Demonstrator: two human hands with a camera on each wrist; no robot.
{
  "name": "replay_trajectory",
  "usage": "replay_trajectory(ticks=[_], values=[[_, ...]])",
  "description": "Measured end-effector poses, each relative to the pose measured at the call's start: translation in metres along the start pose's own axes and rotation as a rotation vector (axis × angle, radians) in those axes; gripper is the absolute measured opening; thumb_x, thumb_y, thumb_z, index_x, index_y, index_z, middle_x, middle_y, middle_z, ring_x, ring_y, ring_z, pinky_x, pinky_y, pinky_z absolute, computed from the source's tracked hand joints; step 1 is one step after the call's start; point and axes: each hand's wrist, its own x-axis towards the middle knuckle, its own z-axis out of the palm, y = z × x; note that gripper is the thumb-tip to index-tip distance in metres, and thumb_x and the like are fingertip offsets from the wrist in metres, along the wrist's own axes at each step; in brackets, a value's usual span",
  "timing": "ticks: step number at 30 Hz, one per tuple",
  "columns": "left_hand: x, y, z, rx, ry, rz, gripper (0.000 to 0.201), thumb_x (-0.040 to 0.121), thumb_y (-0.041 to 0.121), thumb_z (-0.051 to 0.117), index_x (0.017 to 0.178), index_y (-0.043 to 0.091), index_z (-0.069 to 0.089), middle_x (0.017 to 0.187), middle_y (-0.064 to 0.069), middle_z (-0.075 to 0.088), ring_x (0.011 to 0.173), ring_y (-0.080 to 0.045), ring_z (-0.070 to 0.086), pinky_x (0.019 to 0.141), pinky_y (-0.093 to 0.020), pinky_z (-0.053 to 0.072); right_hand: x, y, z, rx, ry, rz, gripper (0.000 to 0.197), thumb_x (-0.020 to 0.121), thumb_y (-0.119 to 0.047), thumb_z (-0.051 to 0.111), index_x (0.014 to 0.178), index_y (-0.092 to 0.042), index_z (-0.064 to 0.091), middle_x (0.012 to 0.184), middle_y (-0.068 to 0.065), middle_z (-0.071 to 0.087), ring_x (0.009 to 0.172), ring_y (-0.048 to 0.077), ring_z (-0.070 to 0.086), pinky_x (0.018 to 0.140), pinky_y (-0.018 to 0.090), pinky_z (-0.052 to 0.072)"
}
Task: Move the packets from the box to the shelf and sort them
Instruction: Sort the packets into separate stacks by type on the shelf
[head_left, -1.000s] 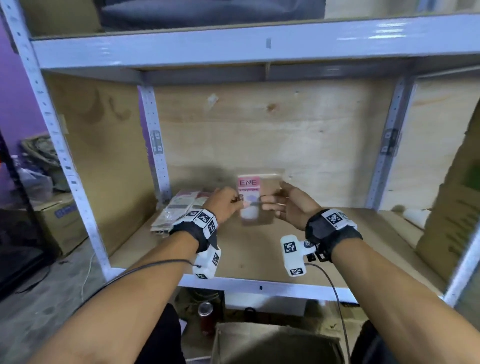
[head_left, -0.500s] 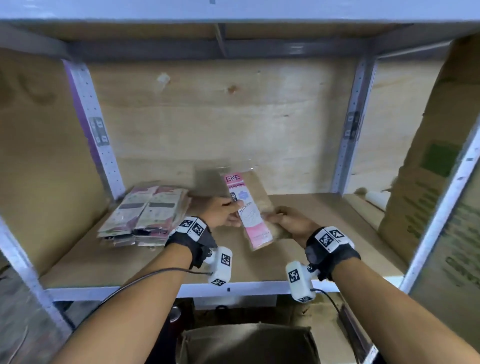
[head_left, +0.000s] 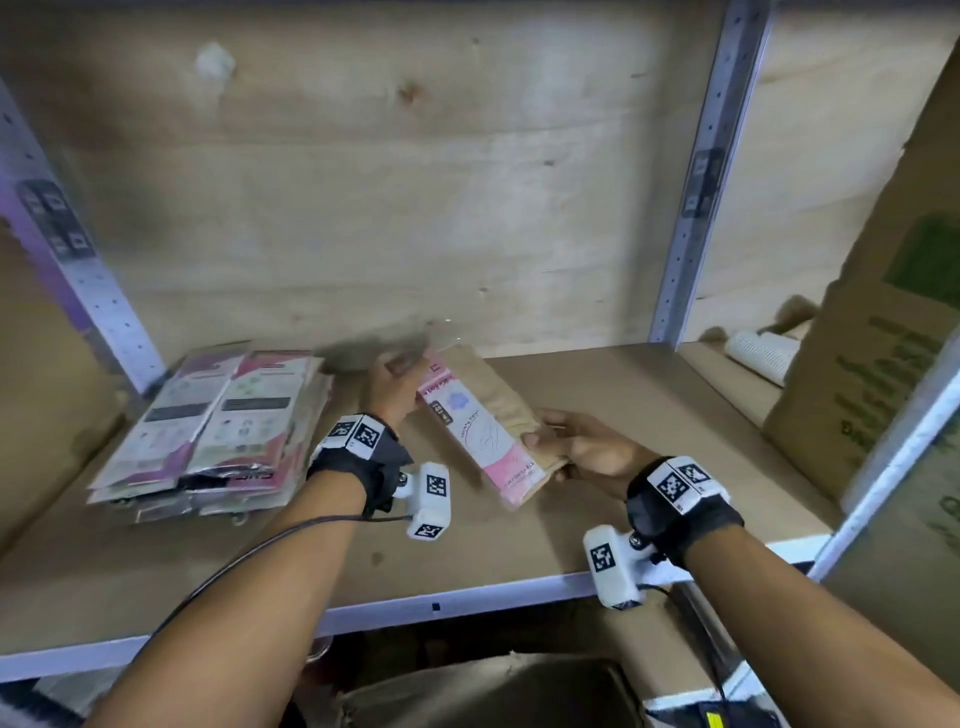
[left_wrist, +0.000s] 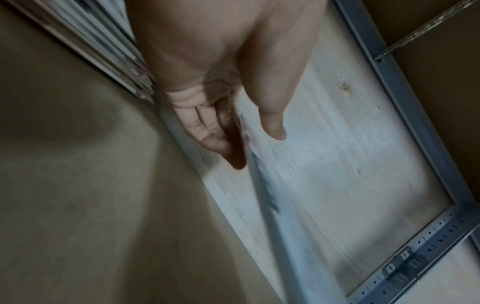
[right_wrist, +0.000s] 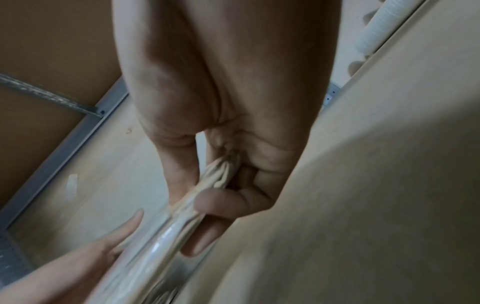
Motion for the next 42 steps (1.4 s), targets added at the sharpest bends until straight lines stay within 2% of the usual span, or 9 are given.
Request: replay_trajectory(ticks=[5,12,15,19,23,26,34,38,42], values=[[0.018,-0.006,-0.011,0.161,-0.051,0.113,0.034,0.085,0.035,0.077,0.109,0.013,0.069,0.051,0.010,0.067,0.039,0.003,0.053,0.039,-0.010,0.040,-0.010,-0.002,-0.013,-0.013,0.010,0.040,0.035,0.092,-0.017,0.069,0.127,-0.016,0.065,0.097,0.008,0.067,0.069,0.015,0.057,0.049,0.020,0.045],[0.024,-0.015,-0.033,0.260,-0.127,0.129,0.023,0.070,0.055,0.081,0.089,0.043,0.075,0.084,0.007,0.079,0.078,-0.012,0.075,0.063,-0.021,0.053,-0.015,-0.021,-0.018,-0.120,-0.083,0.068,0.042,0.094,-0.015,0.066,0.135,-0.013,0.058,0.101,0.009,0.067,0.079,0.022,0.055,0.053,0.023,0.045],[0.022,-0.020,-0.043,0.321,-0.084,0.135,0.031,0.074,0.063,0.074,0.089,0.035,0.075,0.083,0.005,0.079,0.083,-0.017,0.075,0.081,-0.032,0.056,-0.009,-0.025,-0.016,-0.152,-0.161,0.080,0.048,0.093,-0.014,0.066,0.139,-0.013,0.054,0.102,0.012,0.066,0.085,0.029,0.050,0.054,0.024,0.045],[0.014,-0.021,-0.060,0.439,-0.010,0.177,0.034,0.090,0.055,0.063,0.081,0.024,0.072,0.075,0.003,0.076,0.072,-0.013,0.072,0.068,-0.022,0.051,0.007,-0.019,-0.009,-0.165,-0.227,0.079,0.044,0.093,-0.015,0.066,0.136,-0.013,0.057,0.101,0.015,0.062,0.083,0.030,0.044,0.056,0.026,0.043],[0.011,-0.019,-0.083,0.490,0.042,0.185,0.046,0.095,0.054,0.055,0.083,0.014,0.075,0.093,0.010,0.069,0.105,-0.012,0.064,0.082,-0.022,0.045,0.021,-0.018,-0.012,-0.130,-0.196,0.029,0.031,0.087,-0.023,0.074,0.114,-0.008,0.068,0.091,0.015,0.061,0.080,0.030,0.047,0.059,0.029,0.042],[0.012,-0.024,-0.090,0.462,0.055,0.141,0.050,0.095,0.055,0.054,0.079,0.010,0.070,0.075,-0.001,0.065,0.073,-0.017,0.060,0.072,-0.027,0.042,0.029,-0.019,-0.014,-0.076,-0.059,0.008,0.033,0.085,-0.024,0.078,0.113,-0.011,0.068,0.090,0.006,0.069,0.078,0.018,0.062,0.061,0.025,0.047],[0.011,-0.024,-0.065,0.461,0.076,0.156,0.055,0.099,0.059,0.043,0.060,0.021,0.049,0.054,0.005,0.057,0.061,-0.016,0.056,0.066,-0.026,0.041,0.026,-0.020,-0.024,-0.016,0.147,-0.059,0.029,0.090,-0.012,0.071,0.118,-0.007,0.066,0.084,0.004,0.066,0.070,0.014,0.061,0.058,0.026,0.045],[0.012,-0.016,-0.040,0.200,-0.092,-0.010,0.052,0.094,0.060,0.054,0.103,0.012,0.073,0.084,-0.006,0.078,0.087,-0.025,0.072,0.084,-0.038,0.052,0.013,-0.025,-0.040,-0.016,0.205,-0.064,0.031,0.093,-0.010,0.066,0.123,-0.005,0.062,0.093,0.012,0.064,0.084,0.022,0.060,0.065,0.030,0.048],[0.006,-0.005,-0.020,0.102,-0.267,-0.081,0.036,0.096,0.056,0.053,0.082,0.027,0.070,0.061,-0.001,0.068,0.061,-0.022,0.060,0.054,-0.027,0.051,-0.001,-0.027,-0.053,-0.011,0.218,-0.051,0.032,0.095,-0.011,0.063,0.126,-0.005,0.060,0.097,0.013,0.062,0.084,0.020,0.059,0.064,0.026,0.049]])
